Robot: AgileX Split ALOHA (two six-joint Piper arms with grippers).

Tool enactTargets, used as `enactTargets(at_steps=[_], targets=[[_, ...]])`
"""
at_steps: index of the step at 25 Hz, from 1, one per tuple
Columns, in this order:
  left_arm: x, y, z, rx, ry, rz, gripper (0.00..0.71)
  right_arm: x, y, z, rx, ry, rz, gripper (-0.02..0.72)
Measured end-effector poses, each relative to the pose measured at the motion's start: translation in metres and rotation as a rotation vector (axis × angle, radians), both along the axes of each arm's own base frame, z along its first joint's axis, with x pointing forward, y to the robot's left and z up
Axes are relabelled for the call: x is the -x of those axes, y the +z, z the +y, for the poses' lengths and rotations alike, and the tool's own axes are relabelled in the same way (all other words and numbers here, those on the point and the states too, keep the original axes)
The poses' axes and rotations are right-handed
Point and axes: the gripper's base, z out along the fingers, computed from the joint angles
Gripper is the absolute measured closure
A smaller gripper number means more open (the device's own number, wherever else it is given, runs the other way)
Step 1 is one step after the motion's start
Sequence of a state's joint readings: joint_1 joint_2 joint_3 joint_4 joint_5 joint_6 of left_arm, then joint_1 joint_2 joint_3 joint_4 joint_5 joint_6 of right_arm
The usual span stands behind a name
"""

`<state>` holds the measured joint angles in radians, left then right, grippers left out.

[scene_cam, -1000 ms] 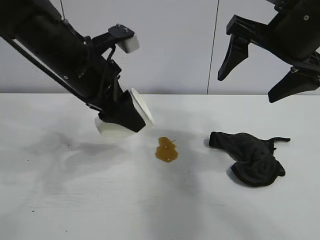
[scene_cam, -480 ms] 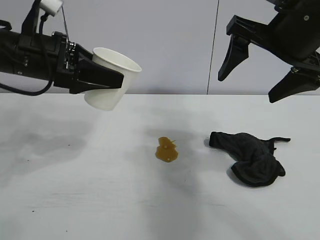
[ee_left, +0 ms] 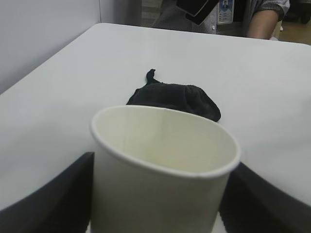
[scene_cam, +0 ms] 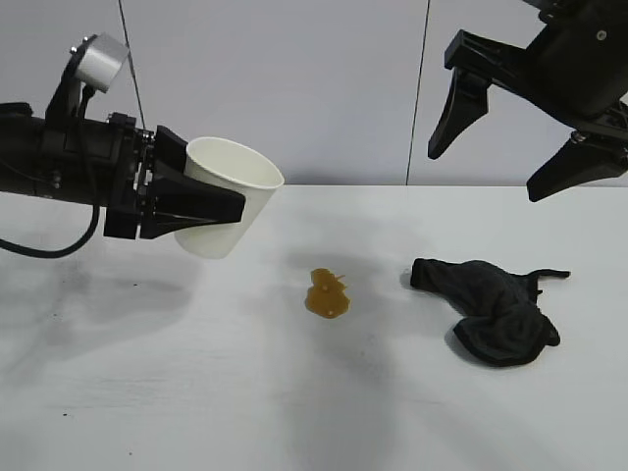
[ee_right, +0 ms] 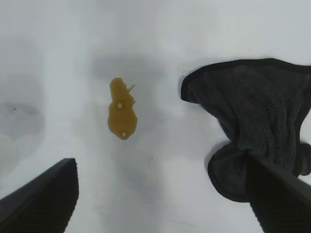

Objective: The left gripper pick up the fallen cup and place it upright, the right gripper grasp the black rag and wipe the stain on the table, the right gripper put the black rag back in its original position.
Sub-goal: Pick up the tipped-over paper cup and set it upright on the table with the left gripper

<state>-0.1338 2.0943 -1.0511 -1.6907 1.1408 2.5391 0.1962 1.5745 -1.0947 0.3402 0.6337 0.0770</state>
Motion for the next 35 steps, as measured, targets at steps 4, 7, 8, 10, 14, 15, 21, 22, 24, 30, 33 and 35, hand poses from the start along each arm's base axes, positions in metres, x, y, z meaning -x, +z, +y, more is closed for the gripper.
enactTargets(at_steps=[4, 7, 8, 10, 14, 15, 21, 22, 24, 30, 33, 35], targets=[[-0.007, -0.017, -0.001, -0.005, -0.002, 0.017, 0.240, 0.000, 0.000, 0.000, 0.003, 0.001, -0.001, 0.064], [-0.007, -0.025, -0.001, -0.019, -0.017, -0.016, 0.245, 0.000, 0.000, -0.001, 0.010, 0.004, -0.002, 0.064], [-0.007, -0.028, -0.001, -0.023, -0.022, -0.026, 0.245, 0.000, 0.000, -0.001, 0.014, 0.006, -0.003, 0.064], [-0.007, -0.032, -0.001, -0.028, -0.027, -0.031, 0.245, 0.000, 0.000, -0.001, 0.019, 0.008, -0.004, 0.064], [-0.007, -0.040, 0.001, -0.032, -0.029, -0.038, 0.245, 0.000, 0.000, -0.001, 0.021, 0.009, -0.004, 0.064], [-0.008, -0.043, 0.003, -0.034, -0.028, -0.033, 0.245, 0.000, 0.000, -0.001, 0.021, 0.009, -0.004, 0.064], [-0.010, -0.048, 0.010, -0.036, -0.008, -0.021, 0.245, 0.000, 0.000, -0.001, 0.021, 0.009, -0.004, 0.064], [-0.010, -0.049, 0.011, -0.036, -0.006, -0.019, 0.245, 0.000, 0.000, -0.001, 0.021, 0.009, -0.004, 0.064], [-0.010, -0.051, 0.011, -0.036, -0.006, -0.014, 0.245, 0.000, 0.000, -0.001, 0.022, 0.009, -0.004, 0.064], [-0.009, -0.057, 0.012, -0.035, 0.002, 0.013, 0.242, 0.000, 0.000, -0.001, 0.023, 0.010, -0.005, 0.064], [-0.009, -0.057, 0.012, -0.032, 0.007, 0.030, 0.184, 0.000, 0.000, -0.001, 0.024, 0.010, -0.005, 0.064], [-0.009, -0.057, 0.012, -0.031, 0.009, 0.034, 0.113, 0.000, 0.000, -0.001, 0.024, 0.010, -0.005, 0.064]])
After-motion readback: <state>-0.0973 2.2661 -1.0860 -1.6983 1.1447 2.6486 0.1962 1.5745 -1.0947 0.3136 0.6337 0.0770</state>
